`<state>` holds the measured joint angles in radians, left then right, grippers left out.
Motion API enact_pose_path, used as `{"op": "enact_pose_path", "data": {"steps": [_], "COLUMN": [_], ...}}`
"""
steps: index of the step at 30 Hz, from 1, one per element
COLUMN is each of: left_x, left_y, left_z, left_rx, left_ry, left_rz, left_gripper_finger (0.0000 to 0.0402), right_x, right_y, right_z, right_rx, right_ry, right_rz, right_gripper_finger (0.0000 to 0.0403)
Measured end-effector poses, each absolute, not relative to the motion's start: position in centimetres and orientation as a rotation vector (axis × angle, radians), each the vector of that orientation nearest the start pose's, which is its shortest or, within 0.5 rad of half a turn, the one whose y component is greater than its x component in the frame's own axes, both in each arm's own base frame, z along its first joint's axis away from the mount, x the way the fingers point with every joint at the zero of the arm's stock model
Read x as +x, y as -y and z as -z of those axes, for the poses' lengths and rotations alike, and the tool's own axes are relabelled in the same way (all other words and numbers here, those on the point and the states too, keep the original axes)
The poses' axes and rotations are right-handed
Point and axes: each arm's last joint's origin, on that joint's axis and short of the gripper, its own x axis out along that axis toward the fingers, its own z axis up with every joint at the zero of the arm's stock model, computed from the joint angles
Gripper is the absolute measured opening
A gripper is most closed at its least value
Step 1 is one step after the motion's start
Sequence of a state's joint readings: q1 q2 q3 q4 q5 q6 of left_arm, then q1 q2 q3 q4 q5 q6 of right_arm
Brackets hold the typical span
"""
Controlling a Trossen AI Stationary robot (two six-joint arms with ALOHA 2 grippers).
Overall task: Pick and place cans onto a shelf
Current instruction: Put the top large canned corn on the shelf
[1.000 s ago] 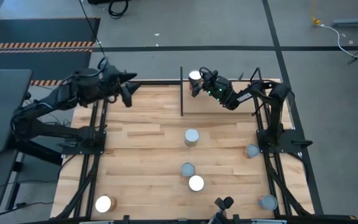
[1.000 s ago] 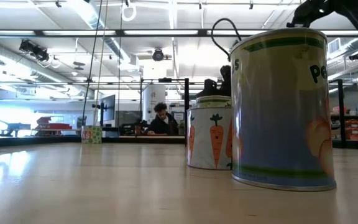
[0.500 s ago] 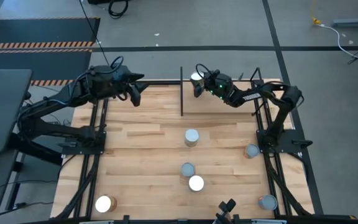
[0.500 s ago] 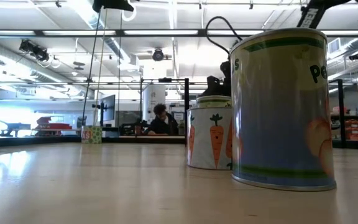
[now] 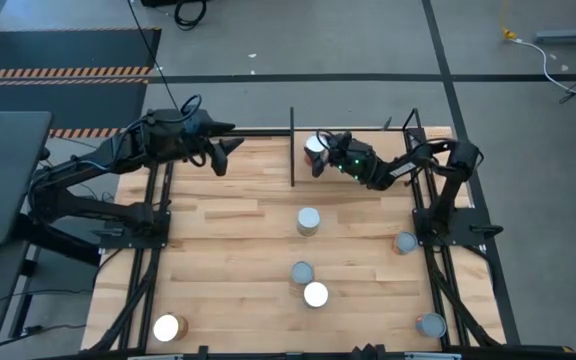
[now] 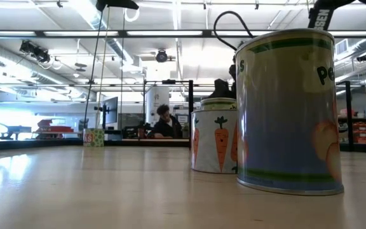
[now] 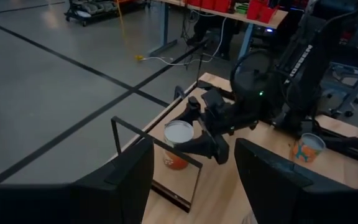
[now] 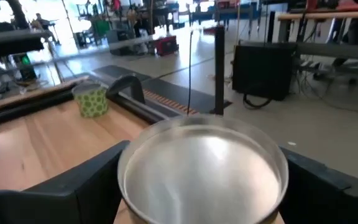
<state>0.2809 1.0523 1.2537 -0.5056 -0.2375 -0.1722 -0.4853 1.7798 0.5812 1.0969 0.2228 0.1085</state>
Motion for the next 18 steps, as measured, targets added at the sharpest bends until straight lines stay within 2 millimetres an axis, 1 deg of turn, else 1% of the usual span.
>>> {"op": "enact_pose_path", "data": {"steps": [8, 13, 18], "left_x": [20.0, 20.0, 20.2], "left_y": [-6.2, -6.1, -5.6], "left_z": [-41.2, -41.2, -41.2], "left_rx": [-0.221, -0.271, -0.270], "left_ry": [-0.252, -0.239, -0.242], "left_rz": [-0.536, -0.538, -0.514], "left_gripper_finger": [0.0229, 0.0229, 0.0229], "right_x": [28.3, 28.3, 27.9], "right_y": [13.7, 13.3, 13.1], "right_z": [-14.6, -14.8, -16.0], "right_rx": [0.094, 0.096, 0.098], "right_ry": [-0.072, -0.100, -0.120], "right_rz": [0.650, 0.638, 0.639], "right_gripper_finger": [0.0369, 0.0374, 0.0379]}}
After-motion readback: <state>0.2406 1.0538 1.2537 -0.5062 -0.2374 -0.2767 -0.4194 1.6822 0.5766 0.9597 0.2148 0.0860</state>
